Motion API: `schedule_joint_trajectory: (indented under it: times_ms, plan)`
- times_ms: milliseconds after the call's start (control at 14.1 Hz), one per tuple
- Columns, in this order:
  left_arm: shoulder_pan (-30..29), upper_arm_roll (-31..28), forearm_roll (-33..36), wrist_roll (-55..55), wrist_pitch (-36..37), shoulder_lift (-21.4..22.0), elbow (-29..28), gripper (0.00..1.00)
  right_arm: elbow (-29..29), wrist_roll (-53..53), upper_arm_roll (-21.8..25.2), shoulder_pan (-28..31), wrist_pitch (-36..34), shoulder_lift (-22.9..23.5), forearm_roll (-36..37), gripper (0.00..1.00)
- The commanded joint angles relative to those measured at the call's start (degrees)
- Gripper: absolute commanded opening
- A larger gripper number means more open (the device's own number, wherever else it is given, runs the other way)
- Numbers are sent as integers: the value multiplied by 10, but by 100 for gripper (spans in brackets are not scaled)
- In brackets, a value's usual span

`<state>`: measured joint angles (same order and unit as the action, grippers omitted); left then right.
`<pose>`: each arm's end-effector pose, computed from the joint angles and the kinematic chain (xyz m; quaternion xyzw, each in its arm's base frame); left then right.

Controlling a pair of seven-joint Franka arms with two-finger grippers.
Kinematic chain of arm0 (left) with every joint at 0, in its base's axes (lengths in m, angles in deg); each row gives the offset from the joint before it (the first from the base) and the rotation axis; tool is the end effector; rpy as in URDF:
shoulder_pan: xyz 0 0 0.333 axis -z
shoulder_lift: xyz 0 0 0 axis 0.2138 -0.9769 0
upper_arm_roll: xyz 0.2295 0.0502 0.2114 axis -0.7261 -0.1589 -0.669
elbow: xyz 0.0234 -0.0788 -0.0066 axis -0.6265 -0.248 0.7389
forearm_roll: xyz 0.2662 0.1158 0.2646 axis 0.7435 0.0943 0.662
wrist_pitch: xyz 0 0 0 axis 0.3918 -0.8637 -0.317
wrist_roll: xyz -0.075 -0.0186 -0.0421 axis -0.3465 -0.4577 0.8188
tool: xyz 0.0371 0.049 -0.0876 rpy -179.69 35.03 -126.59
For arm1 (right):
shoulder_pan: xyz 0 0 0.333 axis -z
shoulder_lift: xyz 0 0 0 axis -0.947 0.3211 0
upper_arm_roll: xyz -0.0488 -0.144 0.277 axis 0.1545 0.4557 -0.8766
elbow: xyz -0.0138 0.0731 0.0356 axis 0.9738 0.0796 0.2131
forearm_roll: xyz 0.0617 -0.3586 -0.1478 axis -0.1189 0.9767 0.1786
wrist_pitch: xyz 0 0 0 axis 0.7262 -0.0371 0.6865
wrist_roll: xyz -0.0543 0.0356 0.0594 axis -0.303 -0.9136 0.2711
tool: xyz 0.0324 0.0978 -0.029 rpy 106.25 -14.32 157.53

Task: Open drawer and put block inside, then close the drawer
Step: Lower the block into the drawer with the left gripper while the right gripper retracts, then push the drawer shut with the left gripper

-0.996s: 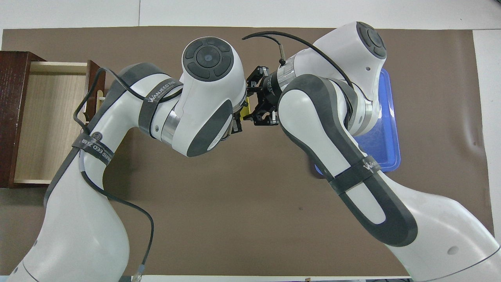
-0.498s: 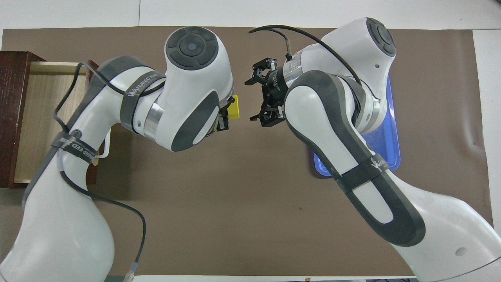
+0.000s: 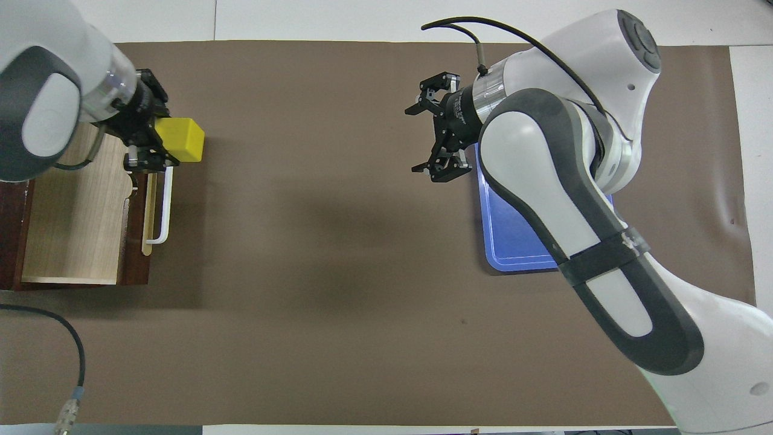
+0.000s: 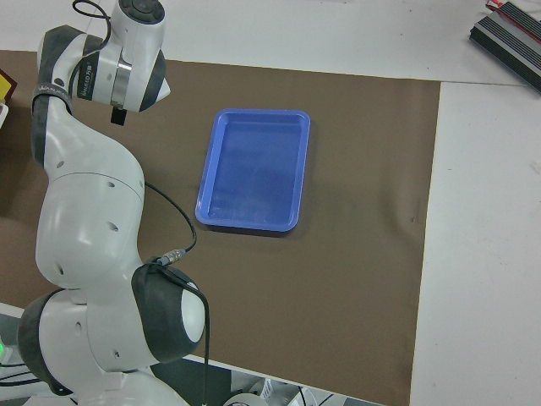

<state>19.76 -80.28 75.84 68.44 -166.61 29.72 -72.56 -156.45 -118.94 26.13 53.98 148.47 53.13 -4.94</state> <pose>0.6368 -0.1144 0.5453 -0.6969 -0.7162 0.0187 0.0306 0.6555 0.2465 0.4719 -0.7059 0.6412 0.2095 0.2162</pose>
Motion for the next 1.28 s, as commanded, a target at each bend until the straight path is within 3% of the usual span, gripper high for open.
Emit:
schedule_joint_trajectory:
  times_ms: [0,213,427,711,782,853,996,1209]
  plan:
    - [-79,8,2,-81,-12,19,-36,0,0,64,-6,45,-53,-19,17,100]
    - [-125,7,2,-175,-102,67,-151,0,0,148,-6,80,-116,-37,55,100]
    - [-168,7,2,-223,-209,125,-292,0,0,309,-6,109,-182,-63,126,100]
    - [-178,8,2,-228,-247,160,-371,0,-1,519,-5,145,-244,-93,207,100]
    - [-179,8,2,-228,-248,164,-379,45,-1,561,-5,154,-252,-100,225,100]
    - [-175,8,2,-229,-248,165,-380,99,-2,619,-6,163,-258,-109,247,100]
    - [-173,8,0,-213,-230,151,-336,100,-7,742,-6,169,-260,-130,295,100]
    - [-123,9,-1,-141,-136,92,-195,100,-45,865,-6,176,-260,-203,337,100]
